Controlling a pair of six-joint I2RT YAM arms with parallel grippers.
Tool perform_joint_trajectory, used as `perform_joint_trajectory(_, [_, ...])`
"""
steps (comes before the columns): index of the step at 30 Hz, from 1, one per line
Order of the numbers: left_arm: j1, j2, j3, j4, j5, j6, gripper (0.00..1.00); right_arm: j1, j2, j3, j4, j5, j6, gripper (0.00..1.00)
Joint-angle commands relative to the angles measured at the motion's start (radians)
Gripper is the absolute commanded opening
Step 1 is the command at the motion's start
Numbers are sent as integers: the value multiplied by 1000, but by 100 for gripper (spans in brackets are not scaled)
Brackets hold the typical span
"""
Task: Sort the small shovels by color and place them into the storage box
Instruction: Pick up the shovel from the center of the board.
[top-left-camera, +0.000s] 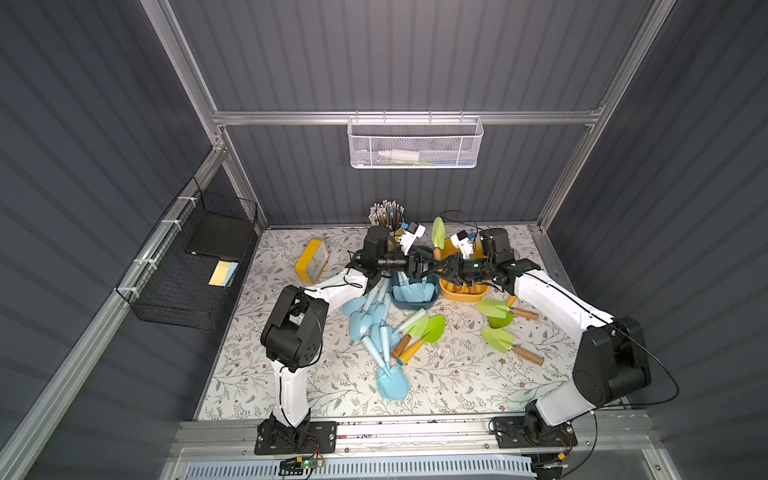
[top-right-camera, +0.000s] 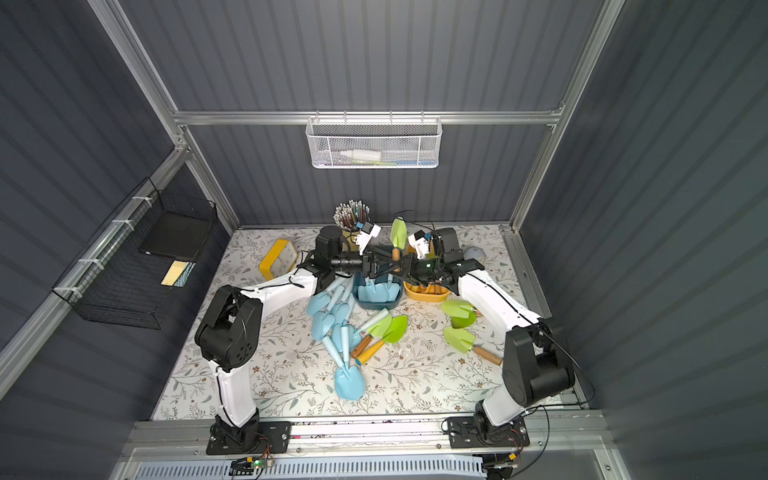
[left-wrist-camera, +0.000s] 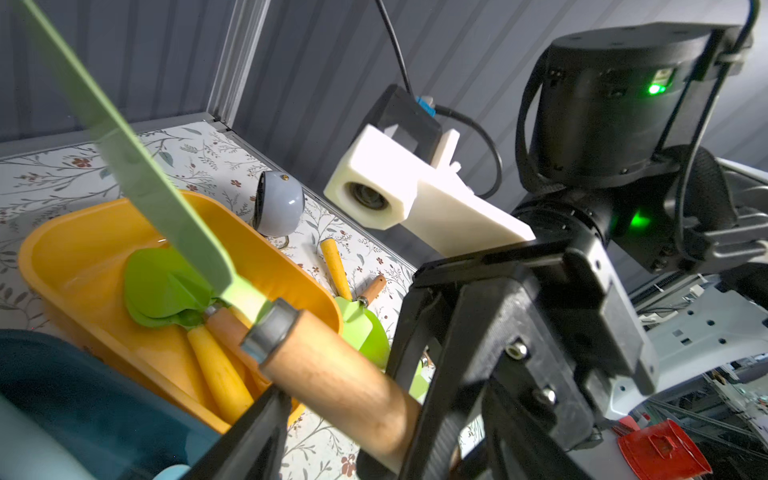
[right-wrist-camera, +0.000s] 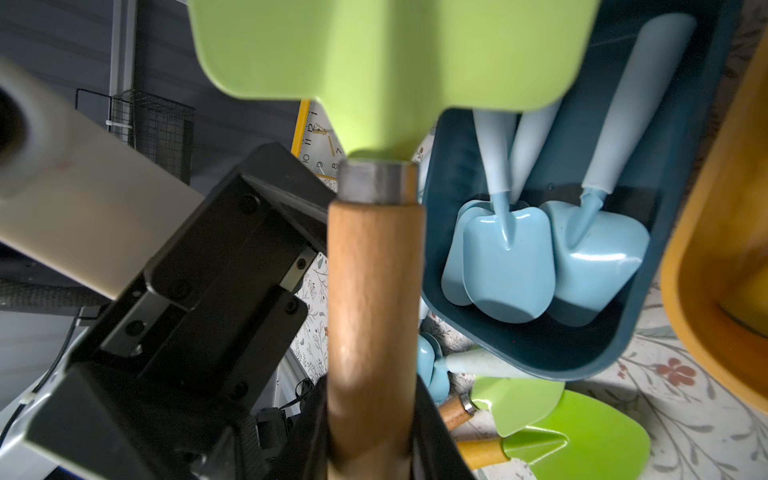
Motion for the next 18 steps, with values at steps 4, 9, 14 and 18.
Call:
perform_joint_trajectory(4, [-18,25,29,58,46,-37,74,58,-91,-26,95,-149,-37,10])
perform_joint_trajectory(9, [-16,27,36,92,90,-63,69,62,-131,-77,119,-168,-35,10])
perform_joint_trajectory(14, [-3,1,8,161,143,-104,69,62,-156,-113,109,-189,-54,10])
perform_joint_trajectory(18, [21,-27,-5,169,173,-96,73,62,-173,-129,95,-199,-73,10])
